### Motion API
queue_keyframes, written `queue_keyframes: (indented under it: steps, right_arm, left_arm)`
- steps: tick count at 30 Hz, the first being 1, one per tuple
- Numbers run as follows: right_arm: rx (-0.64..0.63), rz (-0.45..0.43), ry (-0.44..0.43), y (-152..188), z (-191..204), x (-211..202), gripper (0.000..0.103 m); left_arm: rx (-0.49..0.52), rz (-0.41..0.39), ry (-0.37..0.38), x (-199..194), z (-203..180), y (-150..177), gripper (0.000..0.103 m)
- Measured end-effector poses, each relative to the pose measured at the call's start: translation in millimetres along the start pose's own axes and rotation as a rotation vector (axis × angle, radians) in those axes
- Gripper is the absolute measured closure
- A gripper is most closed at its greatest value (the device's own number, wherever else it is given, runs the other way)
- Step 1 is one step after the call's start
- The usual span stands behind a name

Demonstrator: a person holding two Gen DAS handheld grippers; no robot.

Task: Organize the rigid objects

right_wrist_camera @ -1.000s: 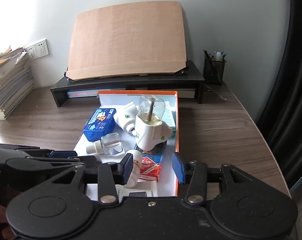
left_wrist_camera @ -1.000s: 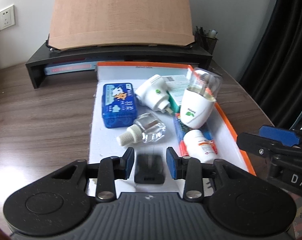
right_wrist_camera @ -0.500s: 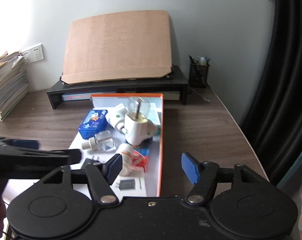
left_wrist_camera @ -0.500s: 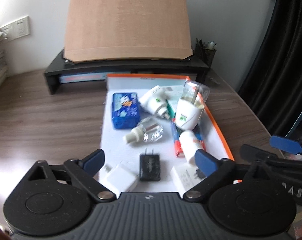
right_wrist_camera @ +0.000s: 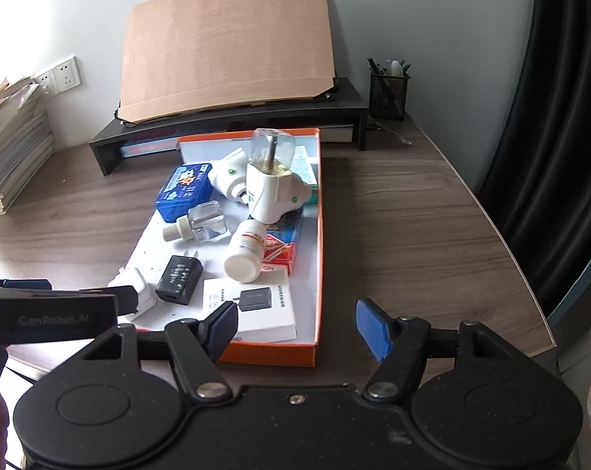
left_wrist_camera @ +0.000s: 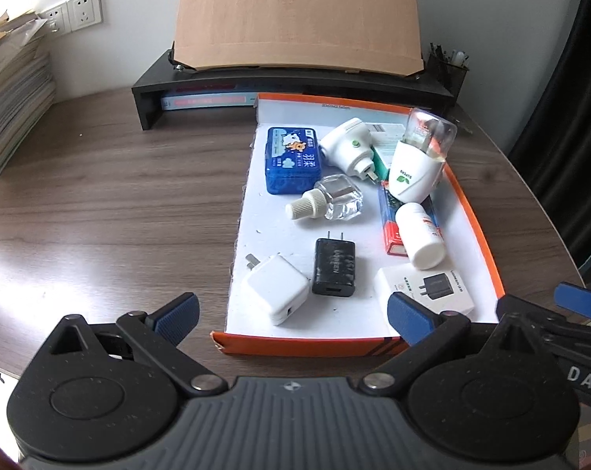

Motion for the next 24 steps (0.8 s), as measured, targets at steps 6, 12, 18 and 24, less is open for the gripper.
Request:
queue_keyframes:
  steps: [6,12,18,24]
  right_arm:
    - [-0.014,0.014,-0.001,2.6,4.0,2.1,0.023]
    - [-0.017,0.018,0.002,3.9,3.9,2.5,0.022]
    - [-0.015,0.021,0.002,4.2,2.9,3.2,0.022]
    - [-0.015,0.021,0.002,3.9,2.5,3.2,0.022]
  left_arm:
    - [0.014,0.007,0.000,0.7,-3.7,3.2,0.000]
    - [0.020,0.011,0.003,0.3,-6.6,5.3,0.000]
    - [0.019,0.016,0.003,1.3,-7.1,6.4,0.000]
    - [0.021,0.020,0.001,2.0,-7.1,6.9,0.000]
Point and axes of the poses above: each gripper's, at about its wrist camera, not at the fingertips, and x roughly the way its jaws point, z to its left, y to its underside, the point moved 8 cm from there along x, roughly the way its jaws point, and after that the axes turned 3 degrees about -y, right-handed, at the moved point
